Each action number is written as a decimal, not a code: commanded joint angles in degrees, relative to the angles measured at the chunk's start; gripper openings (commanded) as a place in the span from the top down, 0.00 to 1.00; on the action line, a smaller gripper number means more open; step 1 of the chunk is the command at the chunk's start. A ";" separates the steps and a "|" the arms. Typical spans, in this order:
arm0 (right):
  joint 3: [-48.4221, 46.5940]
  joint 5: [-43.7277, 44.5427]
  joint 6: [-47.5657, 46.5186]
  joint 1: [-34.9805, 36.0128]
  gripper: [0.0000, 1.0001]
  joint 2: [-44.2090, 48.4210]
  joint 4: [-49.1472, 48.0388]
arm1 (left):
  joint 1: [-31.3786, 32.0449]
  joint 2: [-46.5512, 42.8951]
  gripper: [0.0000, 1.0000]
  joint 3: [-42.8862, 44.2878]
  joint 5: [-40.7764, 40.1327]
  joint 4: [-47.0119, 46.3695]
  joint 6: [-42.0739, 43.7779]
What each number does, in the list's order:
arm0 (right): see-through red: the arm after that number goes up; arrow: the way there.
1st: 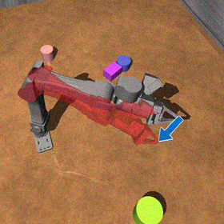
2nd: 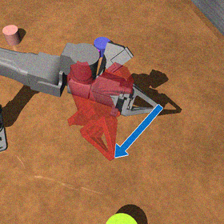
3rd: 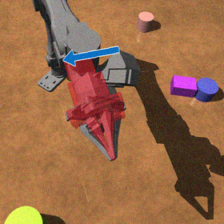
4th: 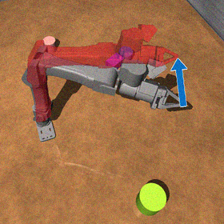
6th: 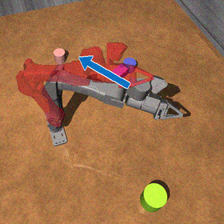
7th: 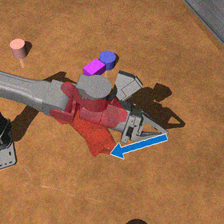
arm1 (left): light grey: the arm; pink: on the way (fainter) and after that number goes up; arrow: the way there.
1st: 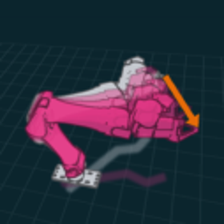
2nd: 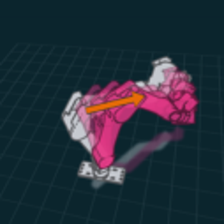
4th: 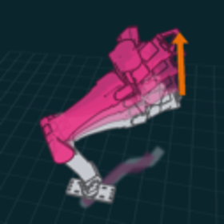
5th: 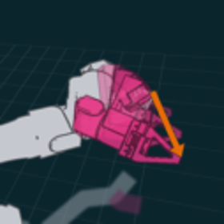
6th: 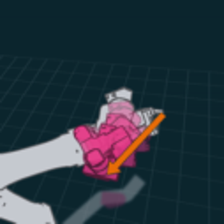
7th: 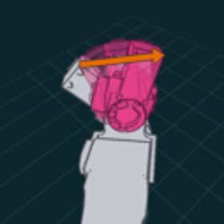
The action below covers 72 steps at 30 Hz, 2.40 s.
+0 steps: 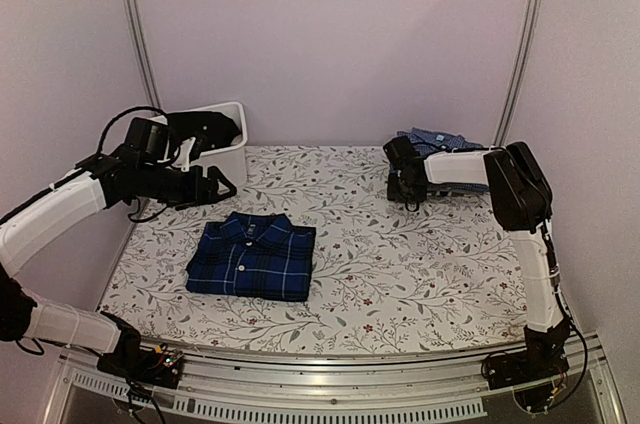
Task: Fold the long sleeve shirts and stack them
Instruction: Move the square-folded shirt to the center of the board.
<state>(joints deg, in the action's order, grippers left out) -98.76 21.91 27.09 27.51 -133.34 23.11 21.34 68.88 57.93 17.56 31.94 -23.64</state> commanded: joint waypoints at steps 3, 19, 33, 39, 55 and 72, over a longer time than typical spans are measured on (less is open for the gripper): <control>-3.06 8.79 2.21 -0.37 0.51 -3.07 2.87 | 0.55 0.67 0.14 0.72 1.24 -2.26 0.80; -2.29 10.69 2.23 -0.19 1.00 -2.05 5.21 | 0.57 1.56 0.14 -1.43 3.42 -4.45 -0.06; 22.78 0.46 8.22 7.65 1.00 16.19 1.39 | 0.65 -1.16 0.14 -7.59 5.14 -8.24 -3.51; 28.53 -6.59 14.76 15.84 1.00 20.80 -1.63 | 0.74 -3.02 0.13 -10.29 4.54 -9.62 -4.75; 28.77 -12.97 24.85 27.12 1.00 20.71 -6.11 | 0.68 -4.18 0.13 -14.39 0.41 -10.65 -8.09; 22.04 -19.86 18.06 31.20 0.42 21.04 -12.87 | -6.11 -0.36 0.13 -14.82 -8.64 -9.19 -7.16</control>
<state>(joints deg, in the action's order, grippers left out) -74.13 3.97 47.00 58.04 -113.30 13.63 17.61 67.07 44.05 11.29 22.63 -31.68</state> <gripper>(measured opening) 0.549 0.868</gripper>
